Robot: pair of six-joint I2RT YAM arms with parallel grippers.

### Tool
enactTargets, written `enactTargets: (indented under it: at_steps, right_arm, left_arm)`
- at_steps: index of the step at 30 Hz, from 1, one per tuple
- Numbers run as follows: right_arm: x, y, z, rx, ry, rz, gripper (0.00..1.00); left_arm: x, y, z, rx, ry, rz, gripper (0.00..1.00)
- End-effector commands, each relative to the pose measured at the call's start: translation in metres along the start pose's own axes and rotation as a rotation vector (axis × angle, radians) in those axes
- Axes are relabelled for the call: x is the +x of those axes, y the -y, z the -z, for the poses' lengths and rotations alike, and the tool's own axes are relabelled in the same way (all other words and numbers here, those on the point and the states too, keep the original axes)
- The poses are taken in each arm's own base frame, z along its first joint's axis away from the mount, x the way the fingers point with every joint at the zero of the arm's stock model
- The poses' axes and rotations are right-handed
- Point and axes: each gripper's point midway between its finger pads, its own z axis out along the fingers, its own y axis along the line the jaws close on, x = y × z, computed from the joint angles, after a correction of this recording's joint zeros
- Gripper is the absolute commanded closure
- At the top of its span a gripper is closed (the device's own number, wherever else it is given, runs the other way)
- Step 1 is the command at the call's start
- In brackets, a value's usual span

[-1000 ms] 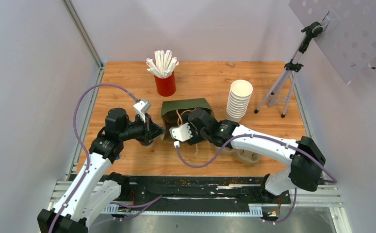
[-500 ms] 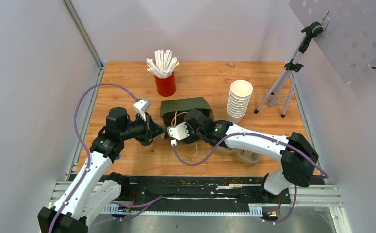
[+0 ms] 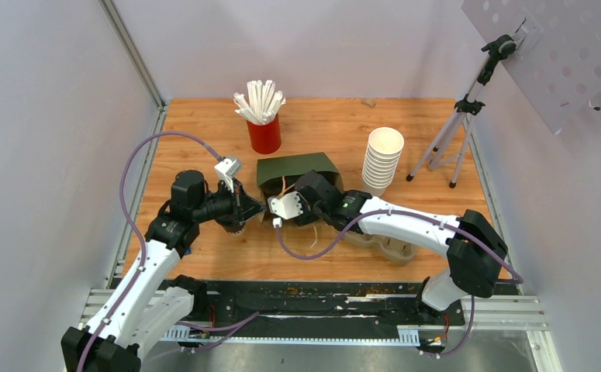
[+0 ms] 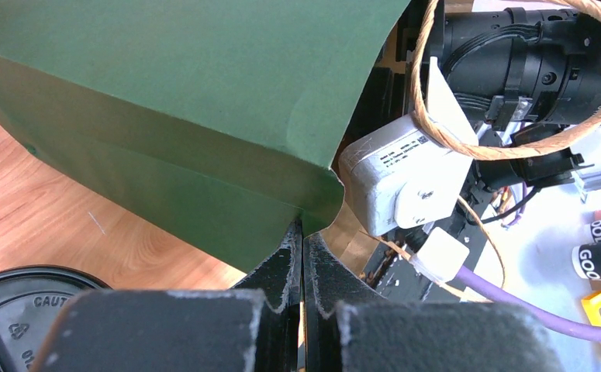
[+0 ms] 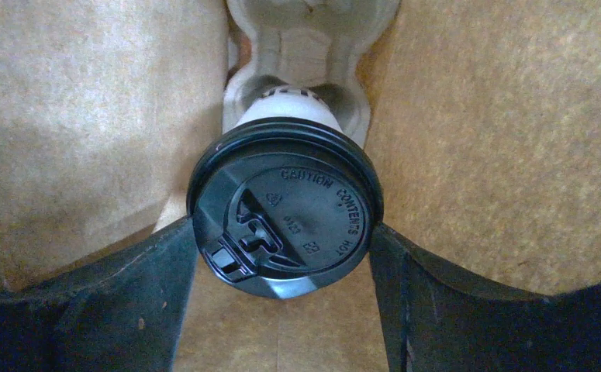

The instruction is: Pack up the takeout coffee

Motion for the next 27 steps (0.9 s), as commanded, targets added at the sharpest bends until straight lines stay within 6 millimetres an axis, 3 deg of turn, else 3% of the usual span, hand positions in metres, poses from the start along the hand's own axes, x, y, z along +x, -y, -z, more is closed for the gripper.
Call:
enactTargets:
  at_steps: [1, 27]
  right_arm:
    - [0.002, 0.026, 0.007, 0.074, -0.026, -0.04, 0.26]
    - [0.002, 0.008, 0.005, 0.048, 0.05, -0.099, 0.26]
  left_arm:
    - [-0.019, 0.011, 0.002, 0.028, 0.042, -0.043, 1.0]
    - [-0.023, 0.01, -0.002, 0.028, 0.034, -0.033, 1.0]
